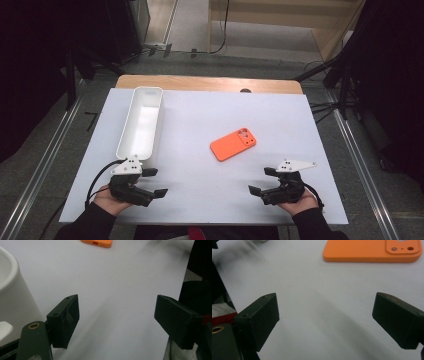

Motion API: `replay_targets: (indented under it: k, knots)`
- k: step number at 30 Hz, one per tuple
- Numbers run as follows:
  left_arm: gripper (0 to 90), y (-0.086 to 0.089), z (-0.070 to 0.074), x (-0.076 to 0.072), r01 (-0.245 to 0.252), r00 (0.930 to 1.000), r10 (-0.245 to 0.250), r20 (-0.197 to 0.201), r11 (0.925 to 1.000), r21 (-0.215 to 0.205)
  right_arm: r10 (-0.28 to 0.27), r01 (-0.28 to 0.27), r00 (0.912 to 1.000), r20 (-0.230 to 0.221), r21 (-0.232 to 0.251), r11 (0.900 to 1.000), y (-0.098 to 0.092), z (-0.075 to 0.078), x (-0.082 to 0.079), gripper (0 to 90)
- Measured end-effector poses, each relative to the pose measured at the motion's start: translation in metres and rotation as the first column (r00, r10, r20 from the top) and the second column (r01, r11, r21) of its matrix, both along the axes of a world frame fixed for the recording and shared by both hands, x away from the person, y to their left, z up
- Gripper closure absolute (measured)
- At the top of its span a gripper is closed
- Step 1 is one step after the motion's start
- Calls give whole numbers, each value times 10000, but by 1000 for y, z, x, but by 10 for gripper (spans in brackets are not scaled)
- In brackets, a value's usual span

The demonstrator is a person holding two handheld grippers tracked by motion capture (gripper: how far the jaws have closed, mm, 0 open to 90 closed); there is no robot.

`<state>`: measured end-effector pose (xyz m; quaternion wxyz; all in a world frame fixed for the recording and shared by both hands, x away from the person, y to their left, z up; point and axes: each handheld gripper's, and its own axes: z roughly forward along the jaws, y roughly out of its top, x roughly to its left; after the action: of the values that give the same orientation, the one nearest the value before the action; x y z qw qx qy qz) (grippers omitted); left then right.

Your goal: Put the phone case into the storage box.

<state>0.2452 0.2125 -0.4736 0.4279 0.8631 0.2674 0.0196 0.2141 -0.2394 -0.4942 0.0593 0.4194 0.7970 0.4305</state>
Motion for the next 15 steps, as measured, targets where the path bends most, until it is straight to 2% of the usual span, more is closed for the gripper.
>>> replay_targets:
  k: [5, 9, 15]
  knots:
    - [205, 0, 0, 0, 4, 10000, -4, -25, 10000, -28, 327, -328, 9994, -53, -109, 9994, 4, 1, 1, 59]
    - [204, 0, 0, 0, -28, 10000, 28, -7, 10000, -39, 415, -419, 9990, -192, -193, 9989, 5, -1, 2, 59]
    - [204, 0, 0, 0, -15, 10000, 15, 12, 10000, 23, 490, -492, 9987, -103, -189, 9986, 4, -2, 2, 59]
